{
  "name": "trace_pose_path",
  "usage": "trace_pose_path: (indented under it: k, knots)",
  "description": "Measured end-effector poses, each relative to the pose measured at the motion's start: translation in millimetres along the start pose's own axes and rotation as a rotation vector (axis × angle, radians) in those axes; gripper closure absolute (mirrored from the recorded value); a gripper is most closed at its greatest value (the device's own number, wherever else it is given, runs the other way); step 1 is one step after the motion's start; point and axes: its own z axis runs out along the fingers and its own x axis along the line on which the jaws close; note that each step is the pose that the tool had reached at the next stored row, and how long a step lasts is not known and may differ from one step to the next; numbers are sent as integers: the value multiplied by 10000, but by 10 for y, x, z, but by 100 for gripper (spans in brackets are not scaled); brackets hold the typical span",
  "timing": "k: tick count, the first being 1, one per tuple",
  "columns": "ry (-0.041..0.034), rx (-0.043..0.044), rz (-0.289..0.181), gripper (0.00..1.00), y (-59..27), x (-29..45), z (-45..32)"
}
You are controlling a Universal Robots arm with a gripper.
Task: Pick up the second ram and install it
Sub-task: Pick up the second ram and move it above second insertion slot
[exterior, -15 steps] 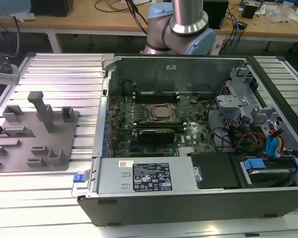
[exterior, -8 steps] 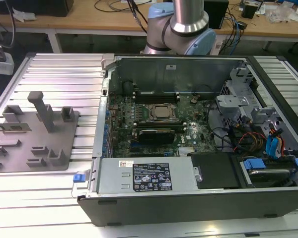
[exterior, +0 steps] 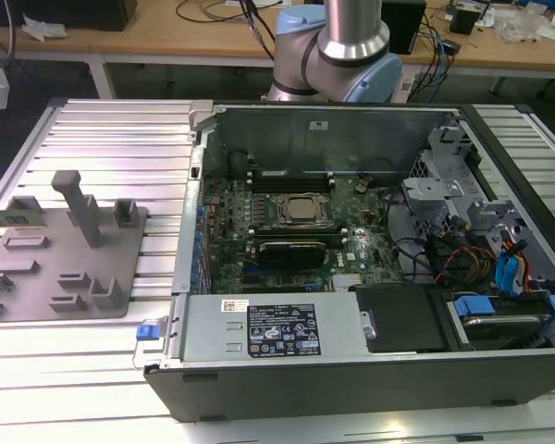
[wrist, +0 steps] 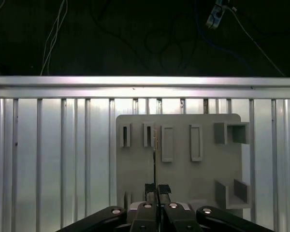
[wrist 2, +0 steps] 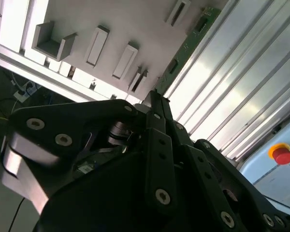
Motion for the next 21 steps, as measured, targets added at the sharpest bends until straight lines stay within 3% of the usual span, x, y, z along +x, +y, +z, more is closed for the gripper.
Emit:
trace_pose_path:
  k: [21]
  knots:
    - [1,-1,1,91,11,-9,-447]
